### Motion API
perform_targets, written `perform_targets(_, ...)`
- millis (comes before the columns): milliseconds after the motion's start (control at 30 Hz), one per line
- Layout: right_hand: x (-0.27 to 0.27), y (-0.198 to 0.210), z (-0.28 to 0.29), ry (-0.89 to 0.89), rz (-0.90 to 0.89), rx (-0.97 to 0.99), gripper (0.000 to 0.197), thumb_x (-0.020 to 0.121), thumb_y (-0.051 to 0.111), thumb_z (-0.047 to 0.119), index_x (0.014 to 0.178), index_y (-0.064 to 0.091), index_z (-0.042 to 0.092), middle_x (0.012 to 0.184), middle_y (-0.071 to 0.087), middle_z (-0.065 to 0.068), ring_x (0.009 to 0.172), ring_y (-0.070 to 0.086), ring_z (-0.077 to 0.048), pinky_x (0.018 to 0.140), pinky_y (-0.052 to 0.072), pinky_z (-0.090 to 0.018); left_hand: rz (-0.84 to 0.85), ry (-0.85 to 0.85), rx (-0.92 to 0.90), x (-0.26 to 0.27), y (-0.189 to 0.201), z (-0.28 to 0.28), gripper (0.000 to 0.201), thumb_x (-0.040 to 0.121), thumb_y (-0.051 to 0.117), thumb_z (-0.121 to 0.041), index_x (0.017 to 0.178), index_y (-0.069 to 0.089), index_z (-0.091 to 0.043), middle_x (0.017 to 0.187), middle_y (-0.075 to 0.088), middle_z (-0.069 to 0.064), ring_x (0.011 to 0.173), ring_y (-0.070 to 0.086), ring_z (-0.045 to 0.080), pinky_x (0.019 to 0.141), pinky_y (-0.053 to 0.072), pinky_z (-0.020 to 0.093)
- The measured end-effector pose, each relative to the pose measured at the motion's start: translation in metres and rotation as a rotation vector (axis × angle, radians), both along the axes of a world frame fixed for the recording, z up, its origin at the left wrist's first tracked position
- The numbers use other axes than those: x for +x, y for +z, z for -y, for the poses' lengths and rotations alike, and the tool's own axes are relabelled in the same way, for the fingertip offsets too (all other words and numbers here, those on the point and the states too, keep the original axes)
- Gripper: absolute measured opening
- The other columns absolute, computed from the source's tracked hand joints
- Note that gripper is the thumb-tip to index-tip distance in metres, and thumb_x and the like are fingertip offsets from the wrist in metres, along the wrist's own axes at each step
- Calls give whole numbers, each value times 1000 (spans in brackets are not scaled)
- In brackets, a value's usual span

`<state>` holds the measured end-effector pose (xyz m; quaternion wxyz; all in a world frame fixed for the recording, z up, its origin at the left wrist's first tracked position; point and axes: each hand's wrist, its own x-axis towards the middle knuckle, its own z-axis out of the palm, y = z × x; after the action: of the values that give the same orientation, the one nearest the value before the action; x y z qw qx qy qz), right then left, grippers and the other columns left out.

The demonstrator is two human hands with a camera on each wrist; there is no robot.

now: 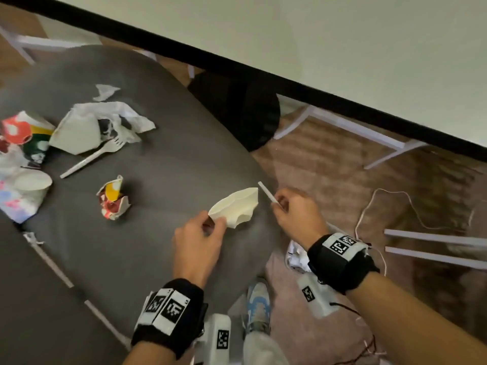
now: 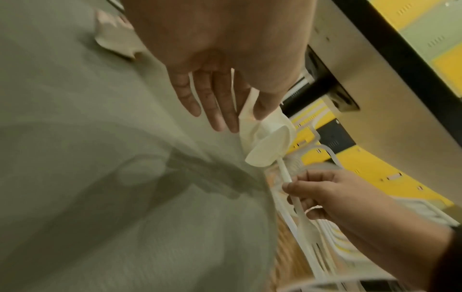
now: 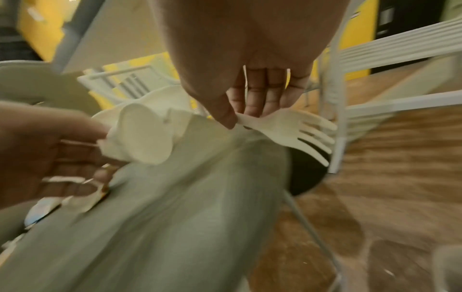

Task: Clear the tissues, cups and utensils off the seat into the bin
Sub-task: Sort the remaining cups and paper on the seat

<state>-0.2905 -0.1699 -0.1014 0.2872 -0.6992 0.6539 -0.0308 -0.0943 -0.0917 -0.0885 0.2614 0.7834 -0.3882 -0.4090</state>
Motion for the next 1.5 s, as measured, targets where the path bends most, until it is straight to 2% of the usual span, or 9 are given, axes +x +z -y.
perform_targets(267, -156, -25, -45, -615, 38, 222, 12, 83, 65, 21, 73, 59, 17, 66, 61, -3, 72, 59, -26, 59, 43, -28, -1, -349, 189, -150, -19, 2, 22, 87, 55, -33, 83, 67, -15, 80, 71, 4, 81, 65, 28, 71, 51, 33)
perform_targets(433, -198, -50, -69, -596, -77, 399, 11, 88, 59, 22, 90, 67, 15, 83, 68, -5, 82, 59, -21, 54, 30, -24, 100, -490, 340, -218, -63, -5, 26, 88, 50, -34, 87, 67, -15, 96, 71, 10, 95, 62, 36, 74, 46, 34)
perform_targets(567, -219, -71, -70, -556, -54, 517, 44, 79, 55, 39, 113, 63, 12, 90, 66, -2, 88, 58, -20, 70, 35, -23, 51, -658, 624, -242, -111, -14, 49, 92, 48, -53, 108, 67, -11, 115, 67, 14, 108, 60, 34, 89, 49, 35)
perform_targets(767, -228, -60, -71, -442, -191, 562, 36, 95, 52, 26, 130, 53, 16, 132, 58, -5, 121, 52, -25, 87, 33, -23, 29, -847, 721, -208, -107, -29, 52, 99, 36, -49, 122, 61, -10, 128, 62, 11, 118, 56, 28, 98, 43, 34)
perform_targets(900, -199, -47, -66, -364, -107, 504, 32, 92, 57, 24, 123, 57, 18, 127, 61, 1, 109, 59, -19, 82, 37, -21, -185, -668, 571, -170, -64, -34, 27, 95, 53, -38, 112, 67, -22, 113, 69, -4, 106, 62, 10, 94, 47, 24)
perform_targets(1000, -151, -24, -46, -236, -12, 391, 28, 91, 59, 21, 119, 61, 20, 116, 66, 2, 88, 60, -14, 80, 47, -27, -387, -471, 405, -131, -27, -22, 12, 93, 59, -27, 99, 69, -23, 99, 70, -7, 81, 62, -5, 72, 46, 10)
perform_targets(1100, -91, 0, -16, -90, 65, 289, 25, 91, 61, 24, 115, 62, 24, 108, 67, 8, 87, 57, -6, 76, 42, -22, -472, -231, 306, -75, -4, 0, 11, 94, 59, -20, 96, 67, -13, 90, 68, 5, 53, 58, 3, 54, 44, 15)
perform_targets(1333, 70, 18, 31, 298, 119, 127, 25, 87, 63, 28, 112, 61, 22, 112, 61, 1, 99, 61, -20, 89, 48, -34, -5, 256, -30, 118, 5, 38, 4, 86, 63, -25, 84, 66, -26, 85, 70, -2, 80, 66, 17, 80, 55, 34)
perform_targets(1500, 176, 12, 23, 494, 156, 125, 33, 88, 60, 33, 119, 55, 22, 116, 57, 2, 103, 58, -19, 90, 46, -33, 466, 434, 18, 226, 6, 32, 30, 85, 62, -21, 115, 62, -18, 120, 59, 8, 113, 52, 27, 97, 41, 35)
